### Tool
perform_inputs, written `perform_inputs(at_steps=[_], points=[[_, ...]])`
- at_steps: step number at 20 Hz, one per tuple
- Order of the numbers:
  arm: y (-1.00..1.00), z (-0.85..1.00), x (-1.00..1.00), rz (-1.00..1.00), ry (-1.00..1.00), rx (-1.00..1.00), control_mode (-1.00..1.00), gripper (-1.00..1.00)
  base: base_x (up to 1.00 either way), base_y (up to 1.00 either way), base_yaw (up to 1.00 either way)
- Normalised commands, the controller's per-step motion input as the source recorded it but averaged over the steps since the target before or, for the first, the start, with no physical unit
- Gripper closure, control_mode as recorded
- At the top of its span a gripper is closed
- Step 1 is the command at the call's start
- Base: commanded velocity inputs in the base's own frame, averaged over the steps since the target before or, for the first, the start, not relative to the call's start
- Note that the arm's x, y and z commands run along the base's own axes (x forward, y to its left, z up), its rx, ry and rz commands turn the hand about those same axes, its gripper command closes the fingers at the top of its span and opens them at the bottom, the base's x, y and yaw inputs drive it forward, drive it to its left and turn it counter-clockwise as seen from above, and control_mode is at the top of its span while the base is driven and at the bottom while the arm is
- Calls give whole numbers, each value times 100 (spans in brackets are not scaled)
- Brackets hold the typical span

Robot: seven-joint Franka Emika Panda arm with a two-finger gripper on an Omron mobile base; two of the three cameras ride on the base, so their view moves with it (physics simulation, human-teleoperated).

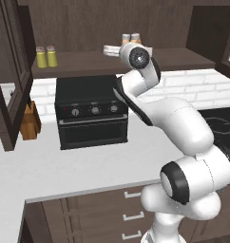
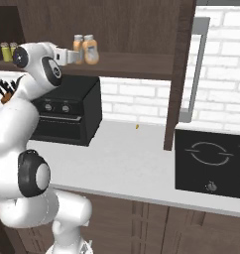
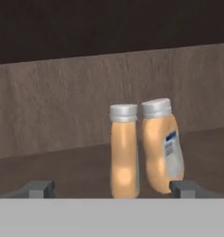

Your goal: Put the shaker and condiment bottle from the counter next to their counterparts in the cabinet.

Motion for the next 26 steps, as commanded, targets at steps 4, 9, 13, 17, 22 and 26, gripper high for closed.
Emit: perform_inputs(at_steps=[4, 9, 13, 17, 22, 26], points=[[-10, 14, -100, 1, -20, 3, -100, -100, 0, 0, 0], [-46, 54, -100, 9, -17, 2, -100, -100, 0, 0, 0], [-61, 87, -100, 18, -19, 0, -100, -100, 0, 0, 0], [-52, 89, -100, 19, -13, 0, -100, -100, 0, 0, 0], [-51, 67, -100, 14, -1, -6, -100, -100, 0, 0, 0], [-56, 7, -100, 13, -1, -12, -100, -100, 0, 0, 0]])
